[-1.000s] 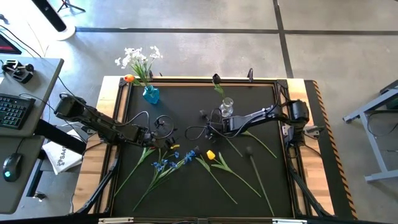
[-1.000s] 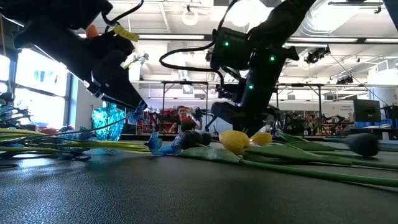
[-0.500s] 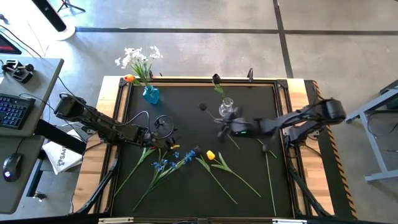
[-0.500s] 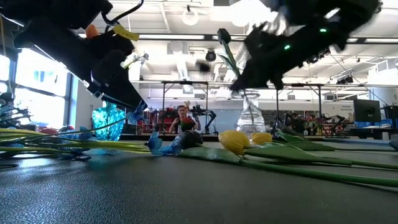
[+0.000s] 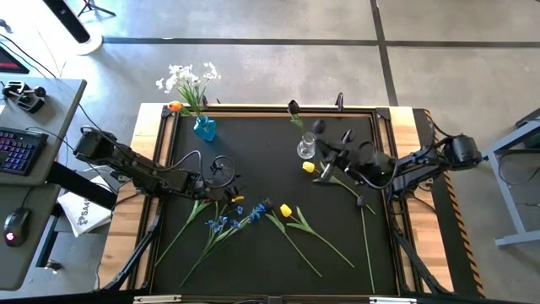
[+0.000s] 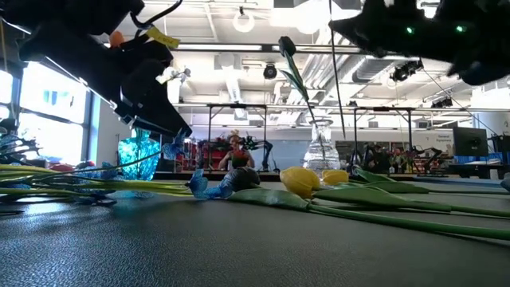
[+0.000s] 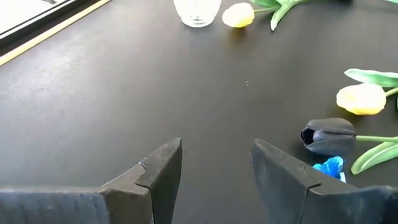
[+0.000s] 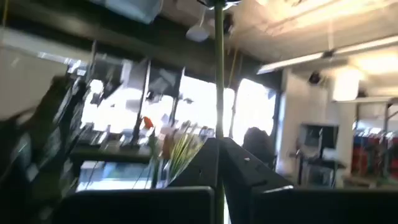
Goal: Sort flowers into vase by color
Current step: Put the black flower into the transparent vase
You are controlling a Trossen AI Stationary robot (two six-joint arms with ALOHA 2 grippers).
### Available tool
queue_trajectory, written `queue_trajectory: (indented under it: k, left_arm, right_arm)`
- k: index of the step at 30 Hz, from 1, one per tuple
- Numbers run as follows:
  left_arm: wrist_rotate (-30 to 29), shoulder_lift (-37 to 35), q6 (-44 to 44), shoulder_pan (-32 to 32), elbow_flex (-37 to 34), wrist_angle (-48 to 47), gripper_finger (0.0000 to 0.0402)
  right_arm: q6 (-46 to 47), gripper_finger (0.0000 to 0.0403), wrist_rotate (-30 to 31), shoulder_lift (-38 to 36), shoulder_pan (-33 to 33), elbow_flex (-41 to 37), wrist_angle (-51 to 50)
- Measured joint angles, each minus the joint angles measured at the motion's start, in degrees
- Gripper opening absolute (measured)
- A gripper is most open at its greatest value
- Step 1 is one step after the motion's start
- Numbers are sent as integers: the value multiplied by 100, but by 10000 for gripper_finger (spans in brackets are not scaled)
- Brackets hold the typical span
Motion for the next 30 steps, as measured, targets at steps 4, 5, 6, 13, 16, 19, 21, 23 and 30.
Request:
queue_trajectory:
  k: [4, 5, 6, 13, 16, 19, 21, 23, 30]
  left_arm:
    - [2, 2, 49, 6, -2, 66, 179]
    - [0, 2, 48, 7, -2, 66, 179]
    - [5, 2, 50, 7, -2, 71, 179]
    - [19, 2, 66, 7, -2, 67, 179]
    - [21, 2, 66, 7, -2, 67, 179]
    - [23, 2, 66, 7, -2, 64, 179]
    - [23, 2, 66, 7, -2, 65, 179]
    - [23, 2, 66, 7, -2, 63, 179]
    - [26, 2, 63, 7, -2, 62, 179]
  right_arm:
    - [-287, 1, -398, 5, -377, 372, -7]
    - [-291, 1, -420, 1, -470, 460, 7]
    - [-288, 1, -431, 0, -578, 536, 4]
    - [64, 1, -473, 8, -1256, 739, -111]
    - [559, 0, -767, 100, -1500, 739, -239]
    - [837, 0, -946, 310, -1632, 739, -334]
    - [900, 0, -950, 453, -1662, 739, -327]
    - [911, 0, -951, 579, -1683, 739, -323]
    - [1062, 0, -857, 827, -1680, 737, -402]
